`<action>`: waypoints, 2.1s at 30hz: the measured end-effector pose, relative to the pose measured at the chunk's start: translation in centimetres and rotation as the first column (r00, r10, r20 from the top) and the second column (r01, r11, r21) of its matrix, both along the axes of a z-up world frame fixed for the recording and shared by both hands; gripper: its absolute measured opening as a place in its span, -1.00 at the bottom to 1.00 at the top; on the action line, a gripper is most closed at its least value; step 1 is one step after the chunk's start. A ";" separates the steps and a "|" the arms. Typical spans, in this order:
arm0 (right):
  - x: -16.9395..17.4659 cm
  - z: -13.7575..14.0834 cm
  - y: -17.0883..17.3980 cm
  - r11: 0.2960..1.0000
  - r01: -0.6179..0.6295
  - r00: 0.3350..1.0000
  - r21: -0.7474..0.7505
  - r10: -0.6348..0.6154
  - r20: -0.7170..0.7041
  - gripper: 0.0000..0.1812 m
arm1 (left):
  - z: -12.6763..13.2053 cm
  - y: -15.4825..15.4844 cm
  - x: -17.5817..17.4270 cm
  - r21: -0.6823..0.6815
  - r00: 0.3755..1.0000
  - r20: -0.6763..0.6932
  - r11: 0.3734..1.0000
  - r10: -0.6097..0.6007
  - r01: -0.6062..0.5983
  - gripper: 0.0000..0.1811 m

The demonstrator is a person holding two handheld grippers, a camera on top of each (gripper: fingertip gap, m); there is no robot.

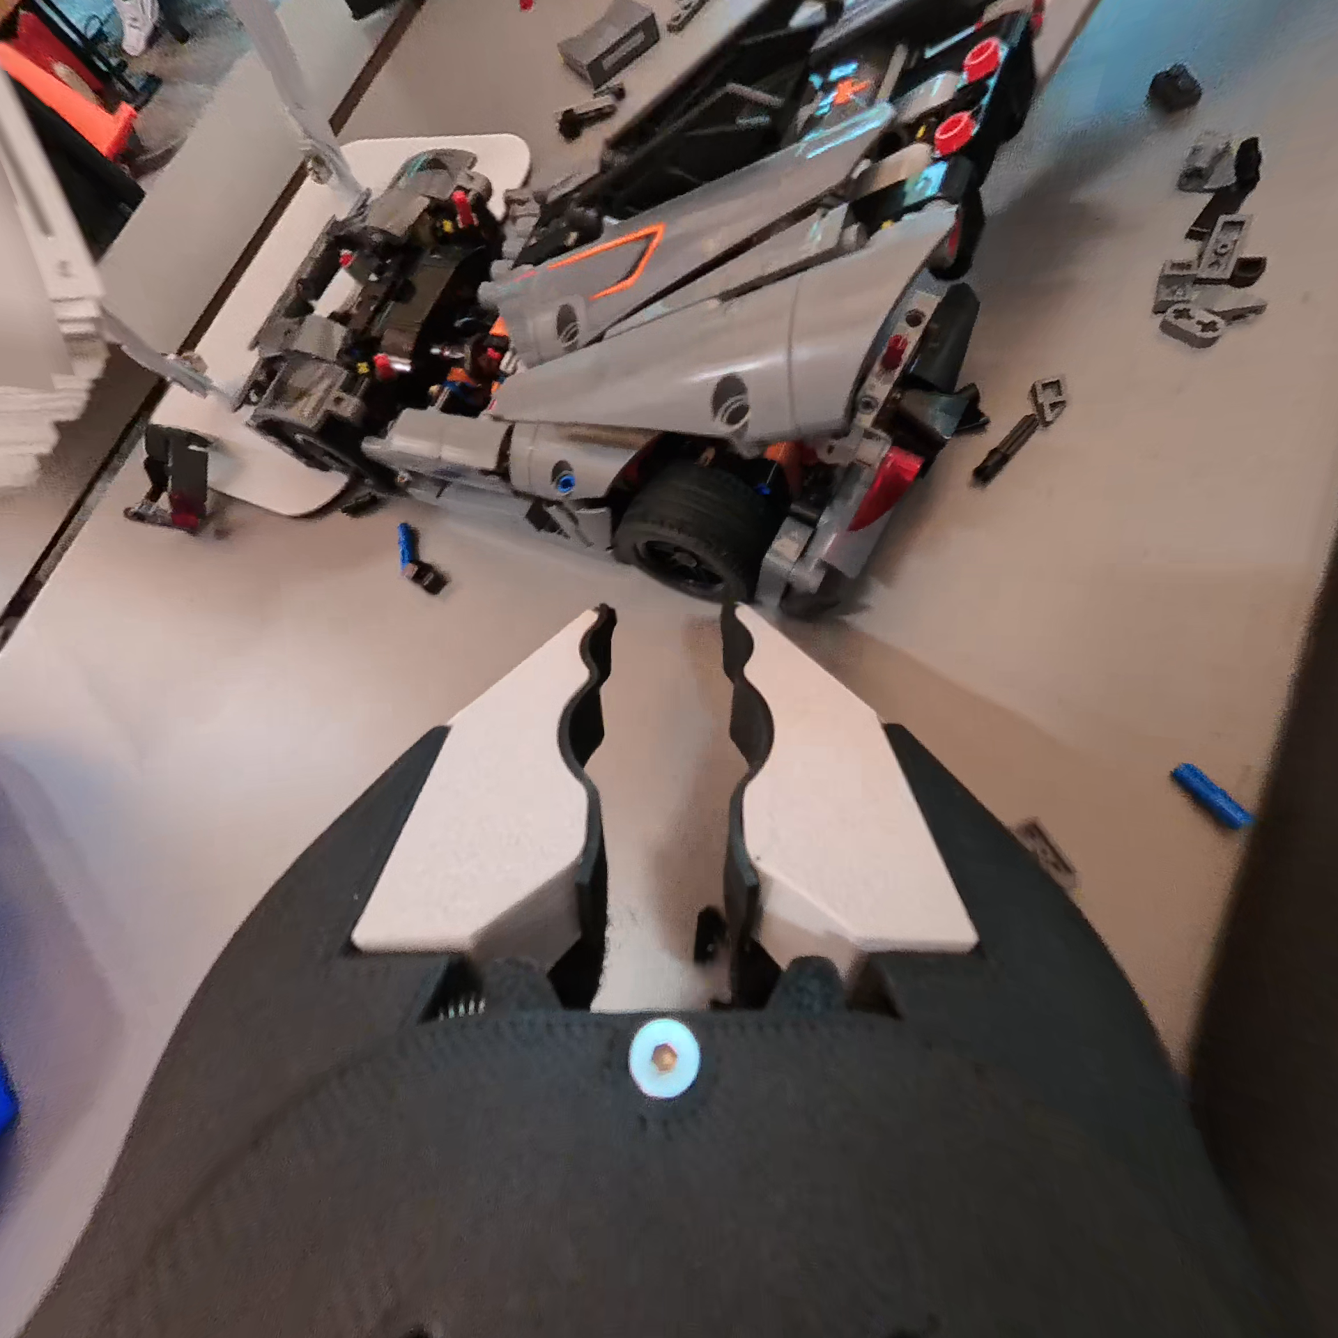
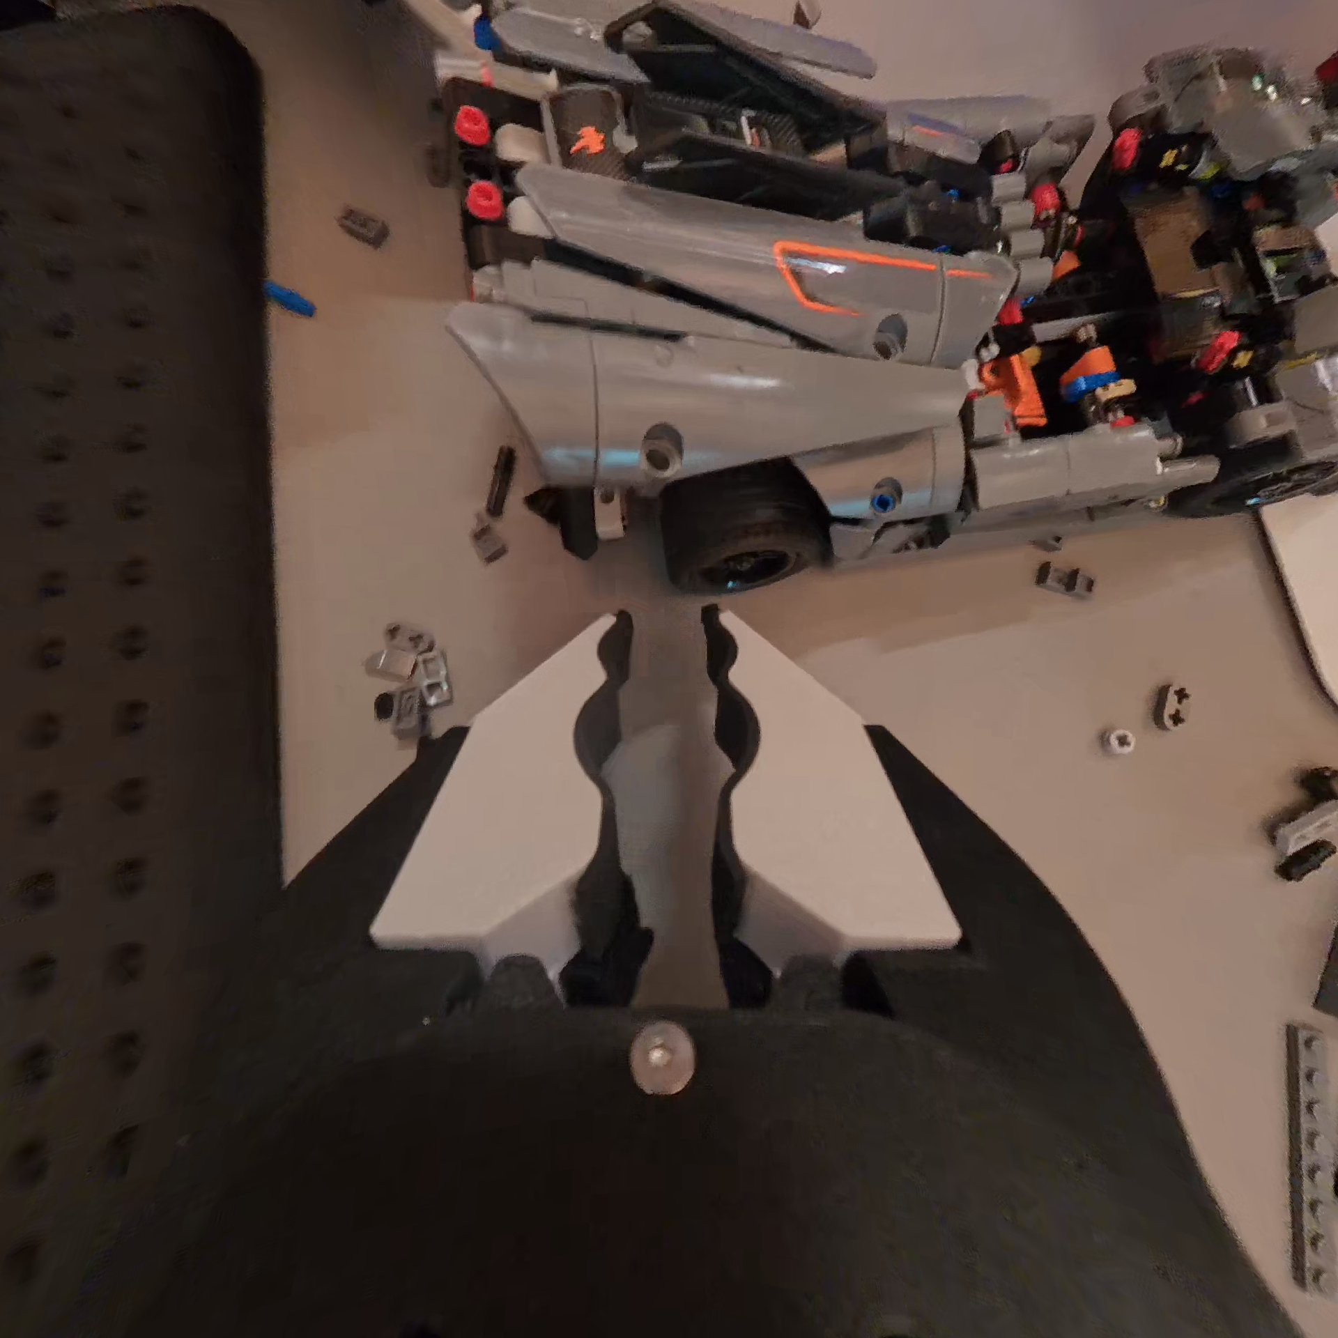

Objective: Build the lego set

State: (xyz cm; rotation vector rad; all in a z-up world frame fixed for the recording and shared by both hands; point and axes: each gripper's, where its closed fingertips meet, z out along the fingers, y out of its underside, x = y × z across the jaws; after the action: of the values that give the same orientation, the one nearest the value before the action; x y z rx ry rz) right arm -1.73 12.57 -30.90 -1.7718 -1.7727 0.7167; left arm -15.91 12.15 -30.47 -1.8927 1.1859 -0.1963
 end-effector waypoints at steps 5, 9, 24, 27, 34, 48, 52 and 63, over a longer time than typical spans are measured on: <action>1.9 0.2 -0.9 0.999 -0.041 0.999 0.033 0.041 -0.001 -0.80 | 0.9 -3.3 -1.4 -0.089 0.998 0.031 0.994 -0.055 0.057 -0.60; 2.8 -0.3 -1.0 0.999 -0.043 0.999 0.029 0.043 0.007 -0.82 | 0.5 -7.3 -0.9 -0.169 0.991 0.014 0.976 -0.136 0.137 -0.35; 3.0 -0.8 -1.5 0.997 -0.065 0.998 0.038 0.065 0.020 -0.82 | -2.6 -7.5 0.5 -0.208 0.983 -0.167 0.977 -0.076 0.040 0.15; 3.0 -0.6 -1.5 0.997 -0.067 0.998 0.040 0.067 0.011 -0.82 | -2.0 -5.9 -1.1 -0.127 0.980 -0.198 0.991 0.012 -0.038 0.10; 3.1 -0.2 -1.6 0.996 -0.073 0.997 0.052 0.073 -0.001 -0.82 | -0.8 -5.5 -4.8 -0.143 0.982 -0.154 0.981 0.107 -0.130 -0.15; -0.4 4.2 -0.5 0.990 0.035 0.981 0.139 -0.007 -0.194 -0.61 | 3.2 -2.7 -0.3 0.032 0.994 -0.101 0.999 0.032 -0.029 -0.32; -1.3 3.9 0.8 0.955 0.054 0.990 0.292 -0.013 -0.139 -0.54 | 3.9 -1.0 2.1 0.132 0.980 -0.197 0.990 -0.013 0.040 -0.42; -2.3 6.1 1.7 0.945 0.078 0.974 0.319 -0.004 -0.225 -0.69 | 6.0 0.7 3.2 0.231 0.986 -0.164 0.972 -0.015 0.053 -0.74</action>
State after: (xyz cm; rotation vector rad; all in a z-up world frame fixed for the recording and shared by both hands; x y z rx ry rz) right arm -4.02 14.30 -24.80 -1.4443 -1.5939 0.5426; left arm -12.75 12.82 -24.43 -1.7059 1.2901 0.0790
